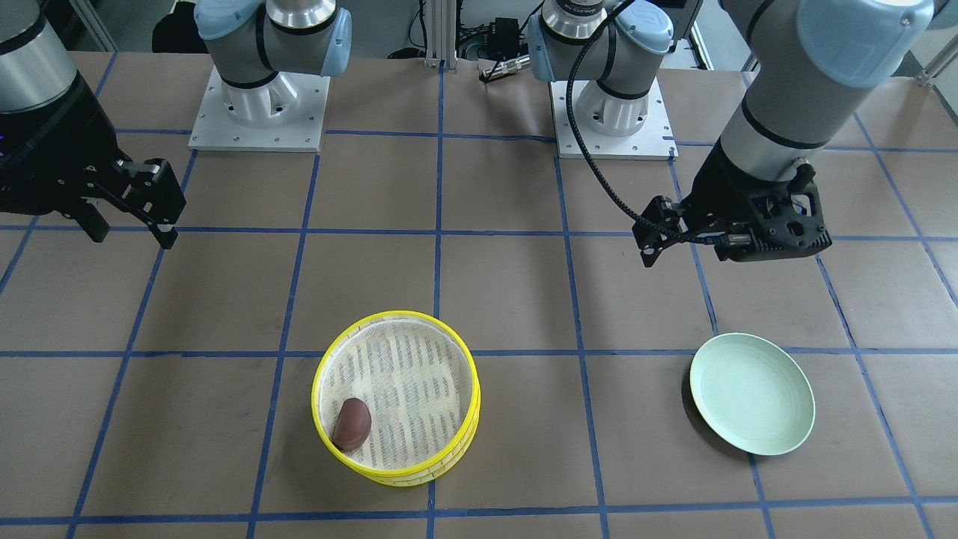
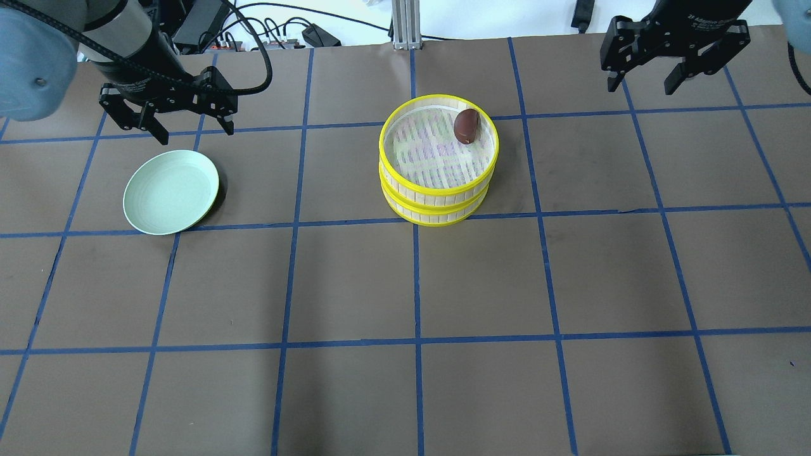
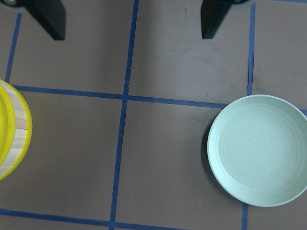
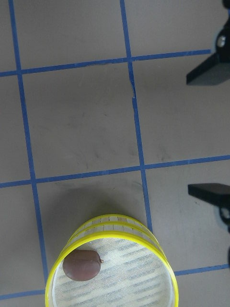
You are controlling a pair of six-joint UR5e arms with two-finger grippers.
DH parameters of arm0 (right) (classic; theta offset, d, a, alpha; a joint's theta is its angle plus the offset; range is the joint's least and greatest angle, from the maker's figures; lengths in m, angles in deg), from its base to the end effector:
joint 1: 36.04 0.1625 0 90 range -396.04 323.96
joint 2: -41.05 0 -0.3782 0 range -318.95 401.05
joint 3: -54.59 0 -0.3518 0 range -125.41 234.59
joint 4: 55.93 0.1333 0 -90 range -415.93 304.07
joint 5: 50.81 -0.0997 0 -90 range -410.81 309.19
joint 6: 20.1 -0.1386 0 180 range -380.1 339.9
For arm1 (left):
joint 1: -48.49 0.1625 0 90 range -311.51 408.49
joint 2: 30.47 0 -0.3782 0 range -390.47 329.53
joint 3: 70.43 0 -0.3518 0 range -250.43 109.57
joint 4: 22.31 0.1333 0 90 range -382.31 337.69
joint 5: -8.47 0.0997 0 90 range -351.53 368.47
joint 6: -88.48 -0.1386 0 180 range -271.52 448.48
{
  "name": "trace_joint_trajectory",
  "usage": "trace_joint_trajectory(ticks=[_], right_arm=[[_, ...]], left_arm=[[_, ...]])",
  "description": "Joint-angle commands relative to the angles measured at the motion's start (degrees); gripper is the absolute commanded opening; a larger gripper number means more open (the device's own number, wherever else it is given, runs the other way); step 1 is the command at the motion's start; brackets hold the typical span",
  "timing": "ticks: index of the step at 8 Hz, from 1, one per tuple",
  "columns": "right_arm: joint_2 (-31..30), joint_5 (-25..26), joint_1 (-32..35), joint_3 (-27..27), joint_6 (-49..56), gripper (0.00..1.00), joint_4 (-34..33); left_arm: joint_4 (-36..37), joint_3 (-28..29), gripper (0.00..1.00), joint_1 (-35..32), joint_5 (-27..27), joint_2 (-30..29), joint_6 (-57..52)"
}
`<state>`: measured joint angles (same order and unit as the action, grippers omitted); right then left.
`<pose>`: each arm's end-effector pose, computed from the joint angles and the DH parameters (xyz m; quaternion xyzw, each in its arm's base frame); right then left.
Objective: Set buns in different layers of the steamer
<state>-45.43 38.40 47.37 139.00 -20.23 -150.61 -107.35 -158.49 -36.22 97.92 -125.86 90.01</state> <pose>0.0781 -0.5024 0.4268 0.0581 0.9965 -0.0592 0.0036 -0.0889 -0.5003 0.3819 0.0594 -0.9981 0.0133 0.0044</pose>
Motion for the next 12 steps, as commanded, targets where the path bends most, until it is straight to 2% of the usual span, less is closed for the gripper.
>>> trace_joint_trajectory(ticks=[1,12], right_arm=[[-0.01,-0.35,0.00,0.13,-0.05,0.76,-0.15],[-1.94,-0.44,0.00,0.40,-0.05,0.79,-0.25]], left_arm=[[-3.38,-1.32,1.00,0.34,1.94,2.40,-0.03],[-4.62,-2.73,1.00,-0.28,2.21,3.37,0.40]])
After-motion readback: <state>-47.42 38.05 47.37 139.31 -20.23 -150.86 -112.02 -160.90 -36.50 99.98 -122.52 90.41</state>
